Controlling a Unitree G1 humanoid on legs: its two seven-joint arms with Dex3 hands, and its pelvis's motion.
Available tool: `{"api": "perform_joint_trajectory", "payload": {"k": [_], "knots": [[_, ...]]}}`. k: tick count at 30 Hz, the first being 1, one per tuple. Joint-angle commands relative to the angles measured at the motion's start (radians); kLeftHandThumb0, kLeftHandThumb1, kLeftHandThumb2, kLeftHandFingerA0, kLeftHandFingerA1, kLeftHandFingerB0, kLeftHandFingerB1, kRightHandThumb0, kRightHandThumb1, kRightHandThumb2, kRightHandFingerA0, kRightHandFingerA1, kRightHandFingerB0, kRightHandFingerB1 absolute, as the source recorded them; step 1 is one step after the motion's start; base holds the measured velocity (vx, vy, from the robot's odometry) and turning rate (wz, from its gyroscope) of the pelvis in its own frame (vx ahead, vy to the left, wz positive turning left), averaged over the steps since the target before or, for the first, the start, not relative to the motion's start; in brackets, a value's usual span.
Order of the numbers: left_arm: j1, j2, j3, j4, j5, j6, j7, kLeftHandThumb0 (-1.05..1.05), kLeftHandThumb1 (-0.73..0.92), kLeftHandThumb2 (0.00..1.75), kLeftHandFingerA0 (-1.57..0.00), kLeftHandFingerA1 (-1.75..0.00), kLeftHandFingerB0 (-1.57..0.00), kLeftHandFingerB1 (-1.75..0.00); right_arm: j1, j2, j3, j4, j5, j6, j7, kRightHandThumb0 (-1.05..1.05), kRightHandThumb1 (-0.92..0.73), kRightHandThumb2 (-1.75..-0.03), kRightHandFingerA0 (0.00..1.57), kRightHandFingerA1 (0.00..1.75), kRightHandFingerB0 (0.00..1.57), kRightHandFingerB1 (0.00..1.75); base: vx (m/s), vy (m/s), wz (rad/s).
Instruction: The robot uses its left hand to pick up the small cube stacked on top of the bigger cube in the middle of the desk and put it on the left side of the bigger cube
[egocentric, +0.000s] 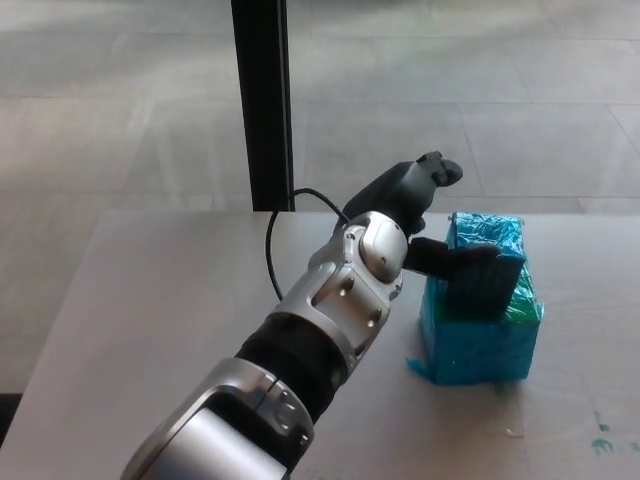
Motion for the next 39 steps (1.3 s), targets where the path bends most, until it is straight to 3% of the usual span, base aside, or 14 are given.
{"api": "perform_joint_trajectory", "payload": {"k": [1, 8, 11, 13, 17, 18, 23, 24, 26, 28, 29, 33, 38, 39], "knots": [[0.031, -0.022, 0.004, 0.050, -0.011, -0.067, 0.015, -0.79, 0.38, 0.76, -0.55, -0.83, -0.20, -0.41, -0.001, -0.011, -0.002, 0.009, 0.003, -0.009, 0.001, -0.42, -0.67, -0.60, 0.57, 0.65, 0.48, 0.43, 0.00, 0.000, 0.00], [-0.020, -0.025, -0.010, 0.085, -0.021, -0.046, -0.094, -0.74, 0.37, 0.79, -0.20, -0.60, -0.10, -0.40, 0.003, -0.016, -0.010, -0.023, 0.014, 0.027, 0.013, -0.42, -0.66, -0.60, 0.57, 0.64, 0.52, 0.41, 0.00, 0.000, 0.00], [-0.027, -0.030, -0.020, 0.070, -0.022, -0.030, -0.127, -0.79, 0.46, 0.55, -0.61, -0.83, -0.16, -0.33, -0.025, -0.013, -0.004, -0.012, 0.004, 0.080, -0.012, -0.39, -0.65, -0.60, 0.57, 0.62, 0.51, 0.40, 0.00, 0.000, 0.00], [-0.033, -0.035, -0.022, 0.075, -0.022, -0.028, -0.126, -0.81, 0.39, 0.80, -0.65, -0.79, -0.12, -0.39, -0.038, -0.017, 0.003, 0.017, -0.004, 0.052, -0.004, -0.43, -0.51, -0.88, 0.52, 0.68, 0.41, 0.55, 0.00, 0.000, 0.00], [-0.044, -0.040, -0.014, 0.091, -0.031, -0.048, -0.128, -0.83, 0.46, 0.56, -0.33, -0.74, -0.16, -0.35, -0.044, -0.015, -0.001, 0.035, -0.002, 0.018, -0.016, -0.38, -0.62, -0.59, 0.60, 0.67, 0.51, 0.41, 0.00, 0.000, 0.00], [-0.057, -0.044, -0.023, 0.099, -0.021, -0.042, -0.134, -0.39, 0.08, 0.82, -0.10, -0.58, 0.00, -0.51, -0.039, -0.020, 0.001, 0.029, -0.003, -0.001, -0.006, -0.40, -0.60, -0.59, 0.59, 0.69, 0.52, 0.42, 0.00, 0.000, 0.00], [-0.102, -0.037, -0.094, 0.113, 0.033, -0.036, -0.157, -0.39, 0.11, 0.83, -0.08, -0.57, 0.00, -0.50, -0.010, -0.024, -0.001, -0.017, 0.002, 0.000, 0.002, -0.43, -0.60, -0.59, 0.60, 0.69, 0.51, 0.43, 0.00, 0.000, 0.00], [-0.118, -0.031, -0.118, 0.122, 0.050, -0.046, -0.162, -0.82, 0.39, 0.83, -0.21, -0.62, -0.08, -0.42, -0.012, -0.025, -0.004, -0.007, 0.005, -0.006, 0.008, -0.41, -0.61, -0.58, 0.60, 0.71, 0.53, 0.44, 0.00, 0.000, 0.00], [-0.143, -0.022, -0.168, 0.135, 0.081, -0.075, -0.158, -0.86, 0.49, 0.57, -0.29, -0.67, -0.15, -0.35, -0.016, -0.027, -0.007, -0.004, 0.008, 0.005, 0.009, -0.40, -0.61, -0.59, 0.60, 0.70, 0.53, 0.42, 0.00, 0.000, 0.00], [-0.174, -0.011, -0.216, 0.142, 0.112, -0.083, -0.173, -0.92, 0.44, 0.84, -0.36, -0.79, -0.08, -0.40, -0.024, -0.026, 0.003, -0.009, -0.006, 0.032, -0.012, -0.39, -0.61, -0.59, 0.60, 0.67, 0.52, 0.40, 0.00, 0.000, 0.00], [-0.182, -0.009, -0.224, 0.144, 0.114, -0.086, -0.177, -0.85, 0.48, 0.56, -0.31, -0.80, -0.18, -0.37, -0.029, -0.028, 0.004, 0.001, -0.007, 0.026, -0.010, -0.37, -0.61, -0.59, 0.59, 0.69, 0.51, 0.41, 0.00, 0.000, 0.00], [-0.222, -0.003, -0.271, 0.154, 0.138, -0.095, -0.194, -0.81, 0.38, 0.82, -0.27, -0.69, -0.18, -0.44, -0.013, -0.037, 0.008, -0.026, -0.007, 0.014, 0.008, -0.37, -0.62, -0.59, 0.58, 0.68, 0.50, 0.43, 0.00, 0.000, 0.00], [-0.246, 0.001, -0.316, 0.165, 0.174, -0.127, -0.170, -0.76, 0.46, 0.55, -0.45, -0.88, -0.40, -0.39, -0.038, -0.033, 0.002, 0.003, -0.001, 0.045, 0.001, -0.37, -0.60, -0.58, 0.61, 0.77, 0.51, 0.44, 0.00, 0.000, 0.00], [-0.243, 0.003, -0.327, 0.167, 0.182, -0.139, -0.172, -0.75, 0.36, 0.80, -0.54, -0.93, -0.37, -0.48, -0.039, -0.031, 0.003, 0.010, -0.005, 0.036, -0.009, -0.35, -0.60, -0.58, 0.61, 0.77, 0.51, 0.43, 0.00, 0.000, 0.00]]}}
